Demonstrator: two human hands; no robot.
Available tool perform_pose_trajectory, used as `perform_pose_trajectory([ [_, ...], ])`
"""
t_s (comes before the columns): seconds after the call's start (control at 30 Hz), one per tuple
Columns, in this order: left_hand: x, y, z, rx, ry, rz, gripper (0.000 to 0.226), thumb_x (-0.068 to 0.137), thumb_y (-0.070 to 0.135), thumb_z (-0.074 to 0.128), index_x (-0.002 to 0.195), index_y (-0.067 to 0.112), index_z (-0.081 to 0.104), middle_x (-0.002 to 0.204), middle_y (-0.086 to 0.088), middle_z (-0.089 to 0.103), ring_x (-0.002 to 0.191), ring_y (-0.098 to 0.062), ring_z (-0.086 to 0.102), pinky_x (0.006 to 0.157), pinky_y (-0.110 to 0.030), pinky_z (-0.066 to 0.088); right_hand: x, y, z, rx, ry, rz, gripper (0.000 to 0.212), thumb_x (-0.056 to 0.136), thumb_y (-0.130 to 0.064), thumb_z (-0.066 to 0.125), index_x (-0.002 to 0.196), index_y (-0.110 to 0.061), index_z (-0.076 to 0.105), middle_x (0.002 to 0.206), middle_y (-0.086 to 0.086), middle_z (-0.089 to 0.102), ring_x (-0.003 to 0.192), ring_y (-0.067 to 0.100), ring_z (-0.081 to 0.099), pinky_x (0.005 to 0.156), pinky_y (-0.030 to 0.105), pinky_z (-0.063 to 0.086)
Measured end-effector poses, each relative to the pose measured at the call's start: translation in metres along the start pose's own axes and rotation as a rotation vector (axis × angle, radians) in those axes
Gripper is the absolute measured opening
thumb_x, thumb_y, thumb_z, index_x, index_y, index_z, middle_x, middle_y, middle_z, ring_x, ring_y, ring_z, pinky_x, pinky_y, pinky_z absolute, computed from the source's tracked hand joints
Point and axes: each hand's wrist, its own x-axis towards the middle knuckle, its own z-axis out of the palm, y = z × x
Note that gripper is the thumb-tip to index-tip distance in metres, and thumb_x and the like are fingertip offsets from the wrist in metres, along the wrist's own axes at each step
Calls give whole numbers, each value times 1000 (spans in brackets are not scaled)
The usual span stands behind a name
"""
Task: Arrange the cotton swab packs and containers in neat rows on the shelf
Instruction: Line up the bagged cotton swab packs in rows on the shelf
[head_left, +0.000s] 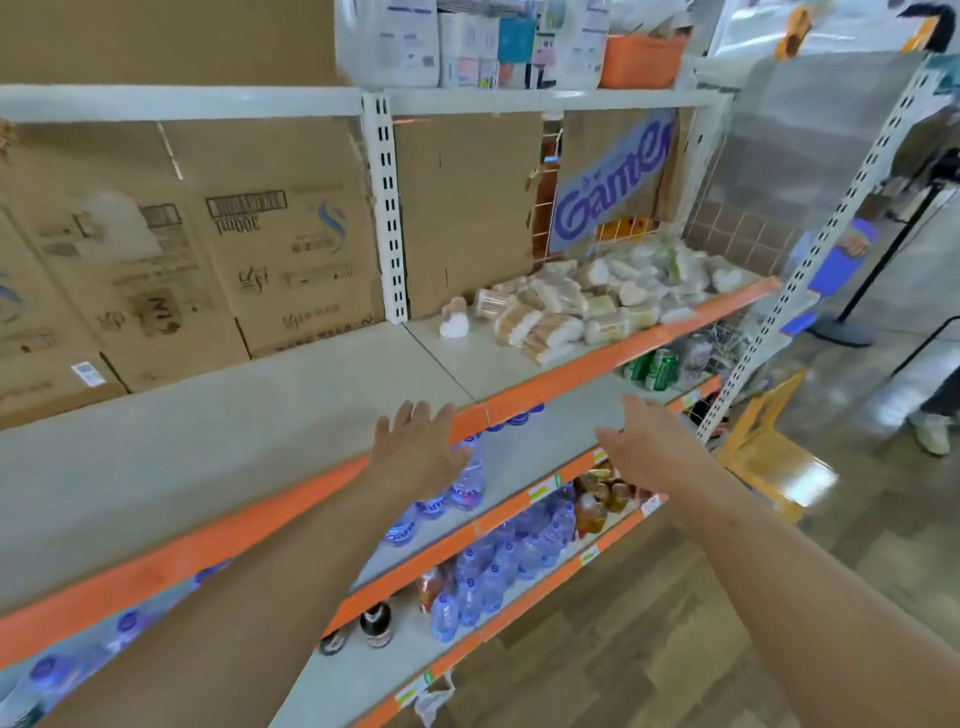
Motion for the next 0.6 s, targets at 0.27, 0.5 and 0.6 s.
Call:
perform_pose_trajectory([
  [0.27,72,33,10,-22,-32,-31,64,93,53,38,146,21,21,147,-8,29,138,-28,21,109,-47,25,66,17,14,87,-100,-86,60,99,-39,40,150,-13,19,151,12,30,137,32,31,109,43,30],
  [0.5,169,52,17,-69,-37,-19,68,93,54,39,148,18,18,148,-10,27,138,-28,23,107,-44,31,138,27,7,87,-127,-112,60,101,-37,39,150,-11,16,152,11,26,135,30,36,106,38,33],
  [0.6,208,57,20,-198,-43,-52,68,94,50,41,147,15,19,145,-12,32,135,-30,28,105,-44,34,175,25,-3,39,-134,-112,61,102,-37,39,151,-11,16,155,10,24,139,28,31,107,36,31],
])
